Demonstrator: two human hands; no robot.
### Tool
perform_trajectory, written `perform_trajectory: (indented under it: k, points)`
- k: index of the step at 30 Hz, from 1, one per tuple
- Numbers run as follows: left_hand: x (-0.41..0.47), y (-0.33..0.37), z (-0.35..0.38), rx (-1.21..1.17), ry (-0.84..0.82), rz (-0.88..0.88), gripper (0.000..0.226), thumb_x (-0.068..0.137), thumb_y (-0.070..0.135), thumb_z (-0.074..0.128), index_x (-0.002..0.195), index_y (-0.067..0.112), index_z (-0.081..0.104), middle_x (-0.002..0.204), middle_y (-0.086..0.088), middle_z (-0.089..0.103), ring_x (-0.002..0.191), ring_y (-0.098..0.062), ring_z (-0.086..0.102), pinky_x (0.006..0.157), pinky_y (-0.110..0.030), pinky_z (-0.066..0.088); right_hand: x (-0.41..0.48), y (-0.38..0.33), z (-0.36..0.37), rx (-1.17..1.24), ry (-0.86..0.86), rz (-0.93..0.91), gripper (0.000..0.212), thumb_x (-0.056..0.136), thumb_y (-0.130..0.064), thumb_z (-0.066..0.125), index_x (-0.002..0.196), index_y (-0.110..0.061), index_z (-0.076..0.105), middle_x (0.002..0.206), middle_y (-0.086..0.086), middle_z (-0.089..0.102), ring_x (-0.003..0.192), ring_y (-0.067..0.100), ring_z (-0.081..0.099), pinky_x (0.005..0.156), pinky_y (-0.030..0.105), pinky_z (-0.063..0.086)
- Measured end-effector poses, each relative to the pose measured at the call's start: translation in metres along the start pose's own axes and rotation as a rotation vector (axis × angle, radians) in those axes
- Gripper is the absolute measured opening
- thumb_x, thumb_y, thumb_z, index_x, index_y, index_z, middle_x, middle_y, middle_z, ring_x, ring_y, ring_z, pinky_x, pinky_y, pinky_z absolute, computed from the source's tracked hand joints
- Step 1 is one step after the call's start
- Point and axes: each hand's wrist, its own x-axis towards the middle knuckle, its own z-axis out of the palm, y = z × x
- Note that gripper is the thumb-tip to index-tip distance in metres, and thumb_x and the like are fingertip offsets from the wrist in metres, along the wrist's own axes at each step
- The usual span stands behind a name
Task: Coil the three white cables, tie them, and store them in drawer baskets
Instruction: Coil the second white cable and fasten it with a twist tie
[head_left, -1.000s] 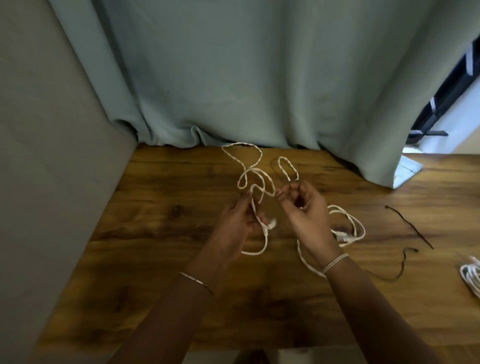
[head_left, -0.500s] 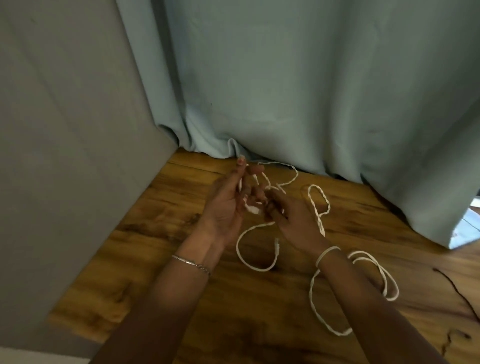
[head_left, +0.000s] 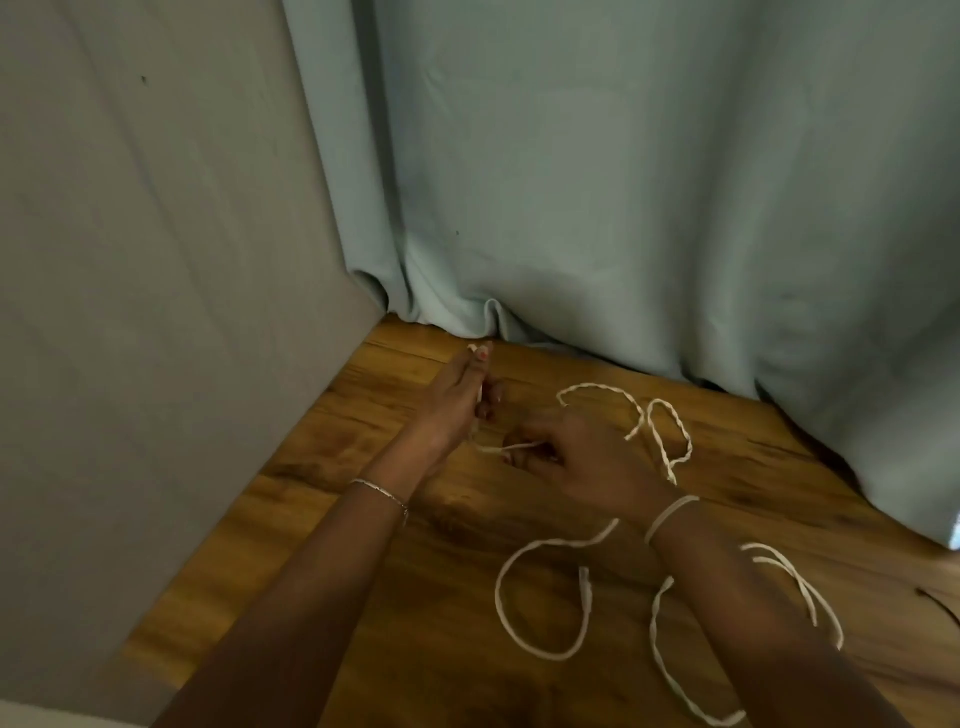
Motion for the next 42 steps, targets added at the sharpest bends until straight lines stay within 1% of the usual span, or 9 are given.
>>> perform_trajectory:
  k: [2,5,13,18,23,27,31,35,42]
  points:
    - [0.001,-0.008,-0.007,0.102,-0.036,-0.026,0.036,0.101,0.041,0.035,0.105,0.014,0.059,0.086,-0.004,0.063,0.080,-0.014,0.058,0.077,-0.030,0.047,0.009,0.002,-0.009,0.052,0.003,0.019,0.012,0.086,-0.028,0.067,0.097,-0.024,0.071,0.084,-0.024,0.060,0.076,-0.004,0.056,0.067,0.016,0.042]
    - [0.001,-0.014,-0.014,0.116,-0.106,-0.072,0.045,0.095,0.050,0.040,0.105,0.012,0.063,0.092,-0.011,0.065,0.087,-0.023,0.060,0.092,-0.045,0.046,0.024,0.012,-0.019,0.085,0.080,0.029,0.012,0.080,-0.027,0.074,0.086,-0.017,0.072,0.078,-0.007,0.063,0.071,0.008,0.058,0.062,0.030,0.048]
    - [-0.011,-0.001,-0.013,-0.202,-0.364,-0.129,0.044,0.100,0.042,0.036,0.096,0.016,0.071,0.073,-0.020,0.062,0.055,-0.018,0.057,0.058,-0.027,0.047,0.054,0.019,-0.026,0.664,0.118,0.157,0.027,0.075,-0.018,0.074,0.089,0.004,0.067,0.074,0.009,0.068,0.071,0.013,0.064,0.066,0.027,0.052]
    - [-0.003,0.003,-0.016,-0.361,-0.420,-0.120,0.074,0.098,0.054,0.024,0.118,-0.013,0.050,0.044,0.001,0.039,0.036,-0.009,0.028,0.041,-0.021,0.033,0.069,0.017,-0.009,1.013,0.157,0.227,0.007,0.074,-0.014,0.072,0.076,-0.010,0.066,0.067,-0.004,0.069,0.068,0.010,0.066,0.065,0.021,0.057]
    - [0.010,0.008,-0.017,-0.520,-0.338,-0.073,0.046,0.101,0.043,0.031,0.109,0.004,0.054,0.047,0.006,0.031,0.037,-0.005,0.022,0.042,-0.020,0.027,0.081,0.022,0.025,1.048,0.328,0.344,0.024,0.096,-0.011,0.051,0.077,-0.012,0.064,0.053,-0.004,0.056,0.044,0.003,0.041,0.043,0.015,0.033]
    - [0.025,0.002,-0.019,-0.677,-0.248,-0.065,0.045,0.102,0.037,0.030,0.108,0.003,0.059,0.050,0.006,0.033,0.038,-0.004,0.023,0.041,-0.018,0.027,0.079,0.030,0.041,0.835,0.186,0.384,0.020,0.099,-0.010,0.046,0.099,-0.009,0.066,0.072,0.017,0.059,0.057,0.019,0.051,0.050,0.022,0.041]
    - [0.044,-0.004,-0.024,-0.681,-0.062,-0.043,0.041,0.103,0.035,0.029,0.106,0.006,0.059,0.051,0.007,0.045,0.036,-0.003,0.025,0.041,-0.018,0.026,0.070,0.022,0.041,0.455,-0.095,0.342,0.026,0.100,-0.015,0.045,0.086,-0.002,0.062,0.060,0.003,0.053,0.041,0.004,0.046,0.042,0.019,0.038]
    - [0.057,-0.015,-0.025,-0.530,0.134,-0.020,0.036,0.104,0.026,0.027,0.100,0.003,0.055,0.073,-0.002,0.069,0.037,-0.006,0.035,0.042,-0.018,0.038,0.074,0.014,0.034,0.085,-0.239,0.154,0.022,0.097,-0.020,0.050,0.085,-0.011,0.067,0.067,-0.007,0.054,0.054,0.004,0.048,0.053,0.021,0.031]
    - [0.068,-0.017,-0.029,-0.901,0.063,-0.125,0.037,0.104,0.032,0.029,0.085,0.010,0.051,0.107,-0.009,0.071,0.047,-0.010,0.057,0.065,-0.024,0.049,0.076,0.007,0.028,-0.149,-0.395,0.075,0.030,0.099,-0.029,0.047,0.092,-0.006,0.065,0.076,-0.004,0.054,0.063,0.009,0.044,0.064,0.024,0.031]
